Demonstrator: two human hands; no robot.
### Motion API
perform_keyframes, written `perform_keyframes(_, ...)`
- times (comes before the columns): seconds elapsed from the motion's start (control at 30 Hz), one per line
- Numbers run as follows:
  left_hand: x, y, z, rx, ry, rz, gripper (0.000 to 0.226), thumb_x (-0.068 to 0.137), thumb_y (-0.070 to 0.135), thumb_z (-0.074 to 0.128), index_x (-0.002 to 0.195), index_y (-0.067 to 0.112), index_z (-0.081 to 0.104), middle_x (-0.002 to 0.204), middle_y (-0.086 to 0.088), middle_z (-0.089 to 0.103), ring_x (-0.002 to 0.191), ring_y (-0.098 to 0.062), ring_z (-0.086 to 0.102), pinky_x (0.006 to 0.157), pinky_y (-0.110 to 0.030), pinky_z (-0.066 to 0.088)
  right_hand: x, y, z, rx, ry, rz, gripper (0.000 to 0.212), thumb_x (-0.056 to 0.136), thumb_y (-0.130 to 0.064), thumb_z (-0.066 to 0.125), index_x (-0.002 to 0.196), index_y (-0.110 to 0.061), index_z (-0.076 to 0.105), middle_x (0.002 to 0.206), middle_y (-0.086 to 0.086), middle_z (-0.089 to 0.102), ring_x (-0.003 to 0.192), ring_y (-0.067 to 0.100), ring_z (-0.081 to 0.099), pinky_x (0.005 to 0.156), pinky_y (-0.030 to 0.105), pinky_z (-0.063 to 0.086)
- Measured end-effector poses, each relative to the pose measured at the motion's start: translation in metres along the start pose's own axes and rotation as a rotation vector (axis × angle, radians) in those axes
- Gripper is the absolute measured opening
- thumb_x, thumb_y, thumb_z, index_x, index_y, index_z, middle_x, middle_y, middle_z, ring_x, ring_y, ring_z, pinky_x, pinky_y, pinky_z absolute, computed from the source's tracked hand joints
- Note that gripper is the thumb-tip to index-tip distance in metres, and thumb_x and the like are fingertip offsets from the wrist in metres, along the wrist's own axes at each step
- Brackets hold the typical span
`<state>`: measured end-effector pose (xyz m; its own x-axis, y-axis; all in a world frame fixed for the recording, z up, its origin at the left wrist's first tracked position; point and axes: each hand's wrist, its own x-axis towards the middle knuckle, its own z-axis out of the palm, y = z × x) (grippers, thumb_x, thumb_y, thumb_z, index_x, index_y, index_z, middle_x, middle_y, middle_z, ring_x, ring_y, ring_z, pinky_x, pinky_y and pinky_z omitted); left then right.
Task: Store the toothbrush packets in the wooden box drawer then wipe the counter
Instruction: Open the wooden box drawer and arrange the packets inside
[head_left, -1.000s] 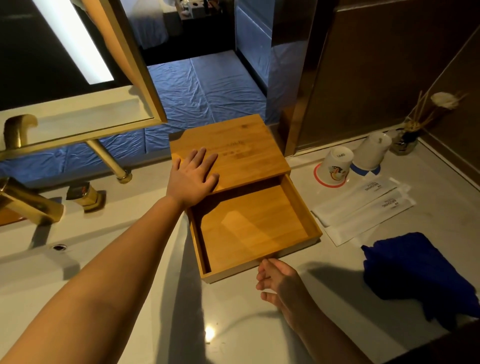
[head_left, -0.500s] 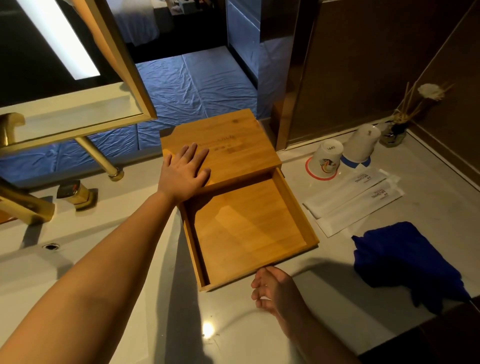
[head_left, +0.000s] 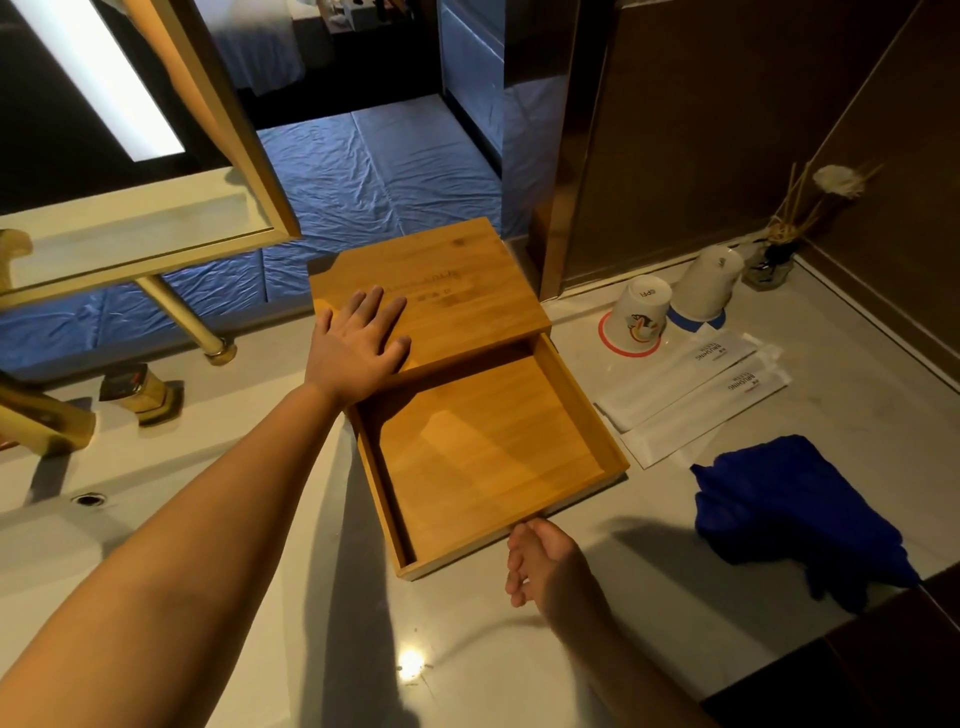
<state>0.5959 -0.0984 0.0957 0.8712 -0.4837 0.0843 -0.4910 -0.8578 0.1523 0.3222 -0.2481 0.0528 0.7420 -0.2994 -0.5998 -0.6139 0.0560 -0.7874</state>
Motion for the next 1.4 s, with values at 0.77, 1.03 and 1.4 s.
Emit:
perform_keyframes(0.77, -0.004, 0.007, -0.008, 0.009, -0.045, -0.035, 0.062, 0.087, 0.056, 0.021, 0.147, 0.037, 0.018, 0.159, 0.0, 0.014, 0.147, -0.019, 0.01, 0.115, -0.047, 0.01, 0.094, -0.089, -0.184, -1.404, 0.272, -0.628, 0.045, 0.092, -0.016, 0.049, 0.137, -0.022, 0.043, 0.145, 0.004, 0.044, 0.135, 0.022, 0.035, 0.112, 0.038, 0.029)
perform_keyframes(1.03, -0.003, 0.008, -0.009, 0.015, -0.042, -0.037, 0.067, 0.084, 0.06, 0.016, 0.147, 0.037, 0.017, 0.159, 0.0, 0.014, 0.147, -0.019, 0.01, 0.114, -0.046, 0.01, 0.117, -0.092, -0.196, -1.302, 0.143, -0.64, 0.036, 0.092, -0.017, 0.052, 0.128, -0.021, 0.054, 0.133, 0.004, 0.058, 0.12, 0.023, 0.053, 0.1, 0.034, 0.042)
perform_keyframes(1.4, -0.004, 0.008, -0.009, 0.008, -0.029, -0.034, 0.07, 0.083, 0.062, 0.013, 0.147, 0.036, 0.019, 0.159, 0.0, 0.015, 0.147, -0.019, 0.01, 0.113, -0.044, 0.011, 0.115, -0.099, -0.203, -1.341, 0.144, -0.716, 0.026, 0.09, -0.015, 0.055, 0.114, -0.015, 0.064, 0.115, 0.01, 0.067, 0.103, 0.025, 0.06, 0.089, 0.034, 0.048)
